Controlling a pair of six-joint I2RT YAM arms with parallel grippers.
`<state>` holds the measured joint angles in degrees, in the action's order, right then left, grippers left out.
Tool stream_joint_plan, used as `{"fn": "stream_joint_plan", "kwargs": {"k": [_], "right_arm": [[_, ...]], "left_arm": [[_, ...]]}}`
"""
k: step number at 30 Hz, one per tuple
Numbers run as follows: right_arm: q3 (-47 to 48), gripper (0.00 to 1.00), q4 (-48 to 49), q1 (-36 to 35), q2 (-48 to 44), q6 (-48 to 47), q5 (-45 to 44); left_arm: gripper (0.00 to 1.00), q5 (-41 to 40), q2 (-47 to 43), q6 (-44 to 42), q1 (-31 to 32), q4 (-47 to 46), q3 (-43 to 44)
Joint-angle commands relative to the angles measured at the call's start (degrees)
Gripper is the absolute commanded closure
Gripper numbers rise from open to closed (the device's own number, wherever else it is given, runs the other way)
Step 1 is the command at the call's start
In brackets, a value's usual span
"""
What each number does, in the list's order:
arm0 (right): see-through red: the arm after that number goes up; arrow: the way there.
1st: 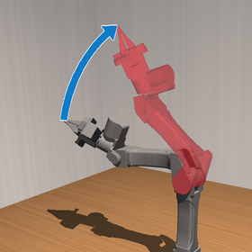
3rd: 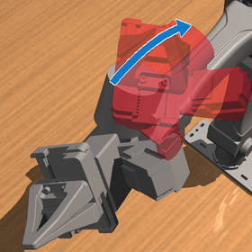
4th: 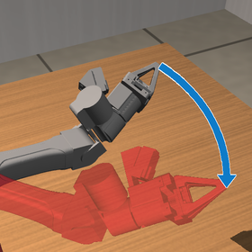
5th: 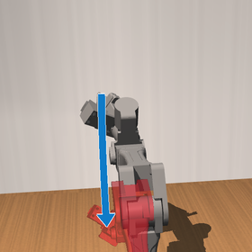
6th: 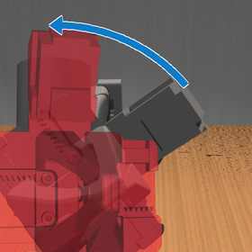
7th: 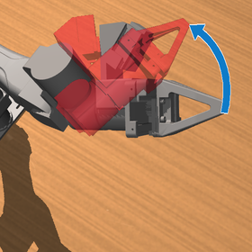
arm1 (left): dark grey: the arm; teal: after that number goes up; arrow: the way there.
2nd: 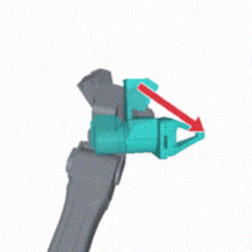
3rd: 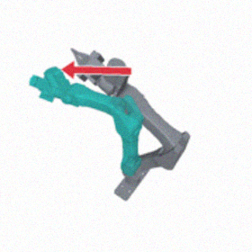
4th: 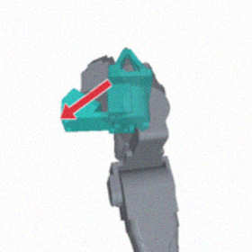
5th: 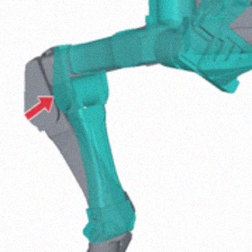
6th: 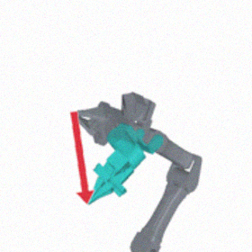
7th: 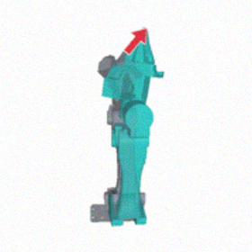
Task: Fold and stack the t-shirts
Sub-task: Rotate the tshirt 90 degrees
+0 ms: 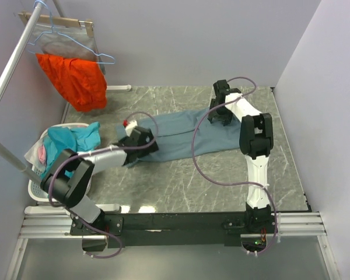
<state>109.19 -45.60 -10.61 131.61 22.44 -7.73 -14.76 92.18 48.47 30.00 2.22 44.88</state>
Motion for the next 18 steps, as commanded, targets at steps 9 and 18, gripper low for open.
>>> {"fn": "stream_joint_plan", "kwargs": {"k": [9,18], "right_arm": [[29.9,0.23,-10.5,-2.4,12.0,-13.1,17.6],[2.3,0.18,14.2,1.2,-18.1,-11.3,10.6]], "left_arm": [[0.01,19.6,-4.5,17.7,38.4,18.9,-12.0],[0.01,-2.1,-14.0,8.2,40.2,39.2,13.8]]}}
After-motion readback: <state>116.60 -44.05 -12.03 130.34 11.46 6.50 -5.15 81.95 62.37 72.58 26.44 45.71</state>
